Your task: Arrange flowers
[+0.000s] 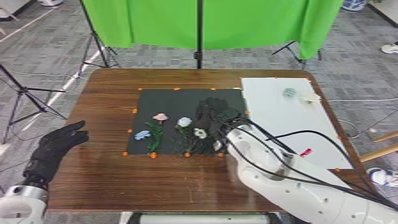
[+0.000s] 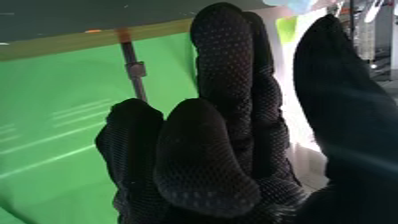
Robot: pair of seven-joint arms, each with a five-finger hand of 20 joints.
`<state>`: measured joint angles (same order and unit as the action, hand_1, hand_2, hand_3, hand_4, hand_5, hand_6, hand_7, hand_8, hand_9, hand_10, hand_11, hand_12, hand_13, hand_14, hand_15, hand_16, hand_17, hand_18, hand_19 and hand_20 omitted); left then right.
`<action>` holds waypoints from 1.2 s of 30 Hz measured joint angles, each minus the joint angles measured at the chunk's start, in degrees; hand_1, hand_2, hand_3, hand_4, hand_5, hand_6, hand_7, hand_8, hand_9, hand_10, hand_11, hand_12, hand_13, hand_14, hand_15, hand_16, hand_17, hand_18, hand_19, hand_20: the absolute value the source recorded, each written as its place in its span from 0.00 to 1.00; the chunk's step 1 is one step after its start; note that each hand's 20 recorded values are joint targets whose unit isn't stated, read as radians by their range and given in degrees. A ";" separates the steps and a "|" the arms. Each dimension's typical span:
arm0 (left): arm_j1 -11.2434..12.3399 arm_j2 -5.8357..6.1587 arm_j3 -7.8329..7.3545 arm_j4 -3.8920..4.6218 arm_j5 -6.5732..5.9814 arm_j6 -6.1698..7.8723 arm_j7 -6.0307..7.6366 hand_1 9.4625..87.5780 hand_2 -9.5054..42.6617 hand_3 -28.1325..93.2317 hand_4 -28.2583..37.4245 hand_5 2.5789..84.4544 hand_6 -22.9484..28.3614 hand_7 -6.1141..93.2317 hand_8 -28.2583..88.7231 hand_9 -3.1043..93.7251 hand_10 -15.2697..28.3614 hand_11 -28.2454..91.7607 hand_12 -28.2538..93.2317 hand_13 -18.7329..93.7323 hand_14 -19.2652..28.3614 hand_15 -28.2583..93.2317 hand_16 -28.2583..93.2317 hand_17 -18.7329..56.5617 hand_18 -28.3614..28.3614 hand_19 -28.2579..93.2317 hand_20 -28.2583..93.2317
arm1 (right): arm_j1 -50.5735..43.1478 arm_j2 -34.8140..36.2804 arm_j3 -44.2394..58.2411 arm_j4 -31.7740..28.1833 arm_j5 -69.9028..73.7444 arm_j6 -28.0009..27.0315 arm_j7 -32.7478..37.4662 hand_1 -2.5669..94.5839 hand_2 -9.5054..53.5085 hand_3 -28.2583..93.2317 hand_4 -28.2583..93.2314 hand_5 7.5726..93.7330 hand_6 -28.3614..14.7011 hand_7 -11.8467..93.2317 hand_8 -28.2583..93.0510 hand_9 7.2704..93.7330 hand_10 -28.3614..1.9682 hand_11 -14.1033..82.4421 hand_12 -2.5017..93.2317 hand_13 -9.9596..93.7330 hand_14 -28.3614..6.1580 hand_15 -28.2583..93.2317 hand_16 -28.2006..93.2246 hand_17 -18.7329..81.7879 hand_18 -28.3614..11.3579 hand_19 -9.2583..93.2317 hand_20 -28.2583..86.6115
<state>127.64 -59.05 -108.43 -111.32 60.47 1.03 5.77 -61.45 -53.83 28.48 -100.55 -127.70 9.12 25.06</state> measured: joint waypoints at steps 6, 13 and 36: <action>0.04 0.00 -0.15 0.00 0.01 -0.17 -0.23 0.24 0.10 0.78 0.15 0.49 0.56 0.16 0.20 0.47 0.67 0.40 0.35 0.47 0.80 0.39 0.25 0.31 0.75 0.30 0.37 | -1.11 0.21 2.18 -0.59 0.34 -0.53 -0.08 0.39 0.00 0.79 0.09 0.76 0.69 0.30 0.16 0.90 0.57 0.62 0.36 0.96 0.74 0.78 0.54 0.82 0.29 1.00 0.82; 0.31 -0.05 -0.45 -0.13 0.02 -0.17 -0.22 0.24 0.10 0.78 0.15 0.49 0.55 0.16 0.20 0.47 0.67 0.40 0.35 0.47 0.80 0.39 0.25 0.31 0.75 0.30 0.37 | -2.56 1.34 8.52 -1.90 0.81 2.99 0.37 0.37 0.00 0.78 0.11 0.74 0.67 0.29 0.16 0.85 0.52 0.56 0.35 0.93 0.70 0.78 0.54 0.78 0.28 1.00 0.80; 2.74 -1.63 -2.77 -1.78 0.02 -0.13 -0.18 0.24 0.10 0.78 0.15 0.49 0.56 0.16 0.20 0.47 0.67 0.40 0.35 0.47 0.80 0.39 0.25 0.31 0.76 0.29 0.37 | -4.13 14.19 24.95 10.19 -1.42 -12.29 13.29 0.30 0.02 0.75 0.13 0.55 0.60 0.21 0.19 0.71 0.36 0.46 0.35 0.85 0.56 0.79 0.53 0.71 0.21 1.00 0.74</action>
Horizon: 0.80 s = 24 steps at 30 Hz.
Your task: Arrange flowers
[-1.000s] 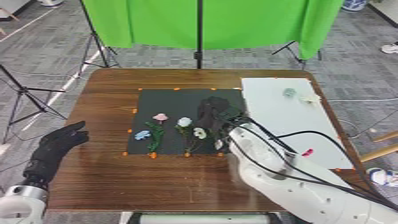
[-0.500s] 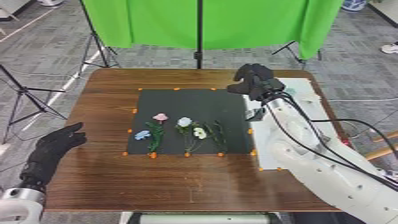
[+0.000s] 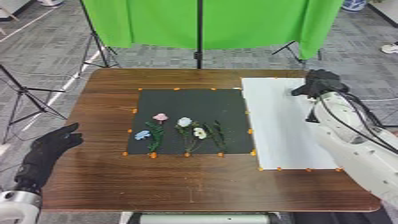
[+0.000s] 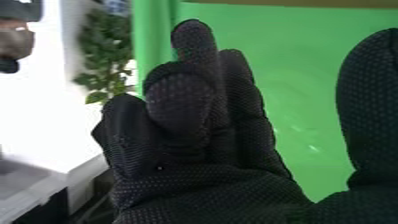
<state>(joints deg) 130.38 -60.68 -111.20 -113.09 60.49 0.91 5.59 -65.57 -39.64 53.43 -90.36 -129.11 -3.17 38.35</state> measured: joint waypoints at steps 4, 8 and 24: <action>0.20 -0.32 -0.03 -0.01 0.00 0.02 0.00 0.24 0.10 0.78 0.15 0.49 0.55 0.16 0.20 0.47 0.67 0.40 0.35 0.47 0.80 0.39 0.25 0.31 0.76 0.29 0.37 | 0.86 0.49 -0.50 2.37 0.25 -1.94 0.45 0.32 0.01 0.75 0.13 0.55 0.61 0.21 0.18 0.73 0.38 0.48 0.36 0.87 0.59 0.79 0.52 0.72 0.21 1.00 0.75; 0.19 -0.46 0.19 0.00 0.00 0.00 0.00 0.24 0.10 0.78 0.15 0.49 0.56 0.16 0.20 0.47 0.67 0.40 0.35 0.47 0.80 0.39 0.25 0.31 0.76 0.29 0.37 | 3.03 0.14 -2.99 5.30 0.42 -4.00 0.43 0.33 0.00 0.76 0.13 0.54 0.62 0.21 0.18 0.73 0.40 0.49 0.36 0.88 0.61 0.79 0.52 0.73 0.22 1.00 0.75; 0.63 -0.91 0.17 -0.14 0.02 -0.01 -0.22 0.24 0.10 0.78 0.15 0.49 0.56 0.16 0.20 0.47 0.67 0.40 0.35 0.47 0.80 0.39 0.25 0.31 0.75 0.29 0.37 | 3.40 -4.25 -4.65 12.82 4.21 5.69 -3.85 0.63 0.00 0.73 0.06 0.82 0.72 0.33 0.28 0.97 0.70 0.35 0.49 0.96 0.78 0.78 0.51 0.81 0.32 1.00 0.78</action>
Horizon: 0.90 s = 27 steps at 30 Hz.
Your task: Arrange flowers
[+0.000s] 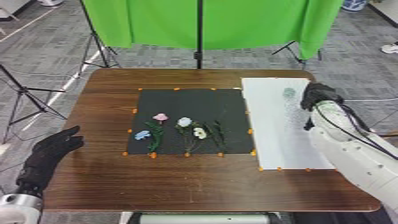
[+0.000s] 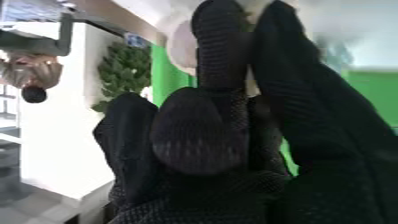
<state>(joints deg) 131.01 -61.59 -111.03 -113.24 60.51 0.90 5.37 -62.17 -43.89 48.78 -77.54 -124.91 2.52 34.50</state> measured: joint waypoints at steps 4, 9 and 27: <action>0.26 -0.12 -0.14 -0.16 0.00 0.00 -0.11 0.24 0.10 0.78 0.15 0.49 0.56 0.16 0.20 0.47 0.67 0.40 0.35 0.47 0.80 0.39 0.25 0.31 0.76 0.29 0.37 | -0.94 -0.12 -0.17 -0.45 -0.23 4.49 -0.50 0.64 0.00 0.72 0.06 0.85 0.70 0.33 0.29 0.98 0.70 0.38 0.47 0.98 0.80 0.77 0.52 0.82 0.33 1.00 0.79; 0.36 -0.13 -0.21 -0.19 0.02 0.00 -0.20 0.24 0.10 0.78 0.15 0.49 0.56 0.16 0.20 0.47 0.67 0.40 0.35 0.47 0.80 0.39 0.25 0.31 0.75 0.29 0.37 | -3.74 0.70 1.78 -5.98 -0.91 6.95 0.13 0.65 0.00 0.72 0.07 0.85 0.69 0.33 0.30 0.98 0.70 0.38 0.48 0.98 0.80 0.77 0.52 0.82 0.33 1.00 0.79; 1.56 -0.81 -0.36 -0.80 0.11 0.00 -0.21 0.24 0.10 0.78 0.15 0.49 0.56 0.16 0.20 0.47 0.67 0.40 0.35 0.47 0.80 0.39 0.25 0.31 0.75 0.29 0.37 | -4.29 -10.67 -1.03 -24.71 9.63 4.82 -8.96 0.66 0.00 0.71 0.07 0.86 0.68 0.31 0.30 0.94 0.63 0.59 0.42 0.98 0.79 0.77 0.53 0.83 0.31 1.00 0.80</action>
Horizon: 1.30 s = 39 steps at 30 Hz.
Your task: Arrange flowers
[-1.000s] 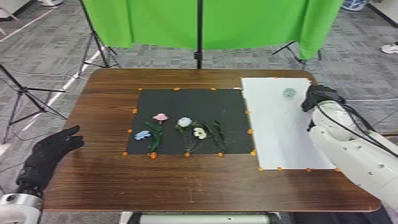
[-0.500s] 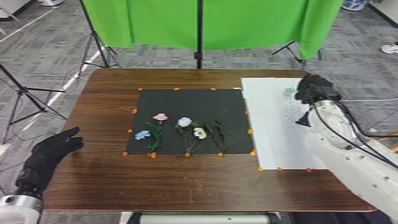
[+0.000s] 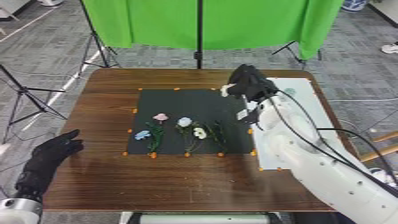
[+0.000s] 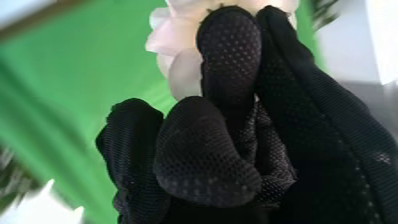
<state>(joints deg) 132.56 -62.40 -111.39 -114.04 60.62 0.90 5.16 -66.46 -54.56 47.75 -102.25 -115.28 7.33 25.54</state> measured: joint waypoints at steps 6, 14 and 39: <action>-0.30 -0.06 0.79 0.37 0.02 -0.01 0.09 0.24 0.10 0.78 0.15 0.49 0.56 0.16 0.20 0.47 0.67 0.40 0.35 0.47 0.80 0.39 0.25 0.31 0.75 0.29 0.37 | 1.38 -6.15 -6.02 3.87 -2.61 -0.90 -0.81 0.65 0.00 0.72 0.06 0.86 0.70 0.32 0.29 0.93 0.64 0.66 0.37 0.97 0.76 0.81 0.53 0.83 0.30 1.00 0.82; -1.40 0.46 1.43 1.09 0.05 -0.17 0.09 0.24 0.10 0.78 0.15 0.49 0.56 0.16 0.20 0.47 0.67 0.40 0.35 0.47 0.80 0.39 0.25 0.31 0.76 0.29 0.37 | 3.23 -5.33 -10.02 6.45 -3.98 -1.69 -2.55 0.65 0.00 0.72 0.05 0.85 0.74 0.33 0.28 0.94 0.68 0.71 0.38 0.97 0.74 0.86 0.53 0.84 0.27 1.00 0.87; -1.67 0.73 1.39 1.17 0.06 -1.21 -0.01 0.24 0.08 0.78 0.16 0.49 0.55 0.16 0.20 0.46 0.67 0.39 0.35 0.47 0.80 0.38 0.25 0.30 0.76 0.29 0.37 | 2.89 -0.51 -9.01 6.17 -3.73 -10.18 -2.62 0.54 0.00 0.73 0.07 0.76 0.71 0.29 0.28 0.93 0.67 0.73 0.36 0.97 0.74 0.87 0.53 0.85 0.26 1.00 0.88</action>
<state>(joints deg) 130.89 -61.66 -110.00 -112.87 60.68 -0.30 5.14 -63.57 -55.07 38.73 -96.08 -119.01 -2.84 22.92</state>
